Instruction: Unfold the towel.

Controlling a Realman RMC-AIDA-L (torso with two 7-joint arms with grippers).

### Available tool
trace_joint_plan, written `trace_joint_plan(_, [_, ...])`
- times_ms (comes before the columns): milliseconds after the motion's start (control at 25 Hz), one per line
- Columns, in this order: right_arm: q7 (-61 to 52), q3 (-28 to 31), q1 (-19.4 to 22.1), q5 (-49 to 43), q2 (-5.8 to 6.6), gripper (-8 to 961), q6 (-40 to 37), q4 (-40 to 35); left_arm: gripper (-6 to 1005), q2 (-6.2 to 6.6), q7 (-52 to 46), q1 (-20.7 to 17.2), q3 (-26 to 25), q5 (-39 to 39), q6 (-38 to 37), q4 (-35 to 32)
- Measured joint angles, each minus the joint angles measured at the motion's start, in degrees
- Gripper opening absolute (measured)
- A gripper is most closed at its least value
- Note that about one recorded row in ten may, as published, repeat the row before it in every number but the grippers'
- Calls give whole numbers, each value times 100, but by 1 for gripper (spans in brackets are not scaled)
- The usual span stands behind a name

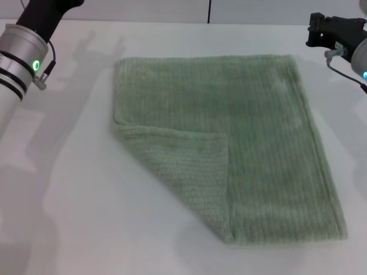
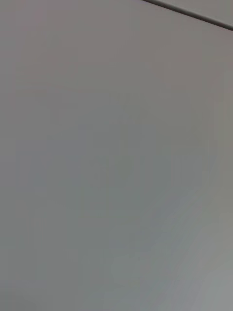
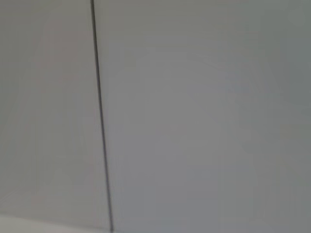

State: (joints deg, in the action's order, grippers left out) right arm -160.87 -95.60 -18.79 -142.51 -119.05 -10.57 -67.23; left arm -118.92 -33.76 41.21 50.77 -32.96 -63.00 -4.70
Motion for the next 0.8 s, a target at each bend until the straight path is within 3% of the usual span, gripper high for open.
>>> trace_joint_plan(40, [0, 0, 0, 0, 0, 3, 0, 0, 800, 8, 0, 13, 9, 0, 1, -18])
trace_joint_plan(160, [-16, 450, -32, 12, -2, -3, -1151, -440, 800, 22, -3, 44, 23, 0, 2, -22])
trace_joint_plan(200, [-17, 813, -172, 15, 15, -3, -1999, -599, 800, 22, -13, 35, 7, 0, -9, -38])
trace_joint_plan(240, [-17, 813, -172, 15, 15, -3, -1999, -599, 800, 22, -13, 35, 7, 0, -9, -38])
trace_joint_plan(320, [34, 1443, -547, -10, 56, -3, -3122, -627, 800, 6, -22, 10, -7, 0, -26, -46])
trace_joint_plan(440, [108, 1780, -805, -31, 116, -2, -3752, -553, 801, -8, -35, 7, -7, 4, -28, -47])
trace_joint_plan(480, [248, 2001, -1036, -35, 194, -2, -4244, -433, 801, -12, -41, 6, -7, 17, -29, -47])
trace_joint_plan(640, [468, 2281, -1381, -36, 294, -2, -4898, -150, 801, -18, -60, 12, -6, 225, -32, 4])
trace_joint_plan(680, [655, 2587, -1700, -39, 374, -2, -5351, 251, 801, -18, -67, 13, -6, 297, -34, 13])
trace_joint_plan(720, [655, 2587, -1700, -39, 374, -2, -5351, 251, 801, -18, -74, 13, -5, 342, -36, 16])
trace_joint_plan(800, [1065, 2964, -2080, -39, 441, -2, -5744, 826, 801, -22, -80, 7, -6, 433, -55, 19])
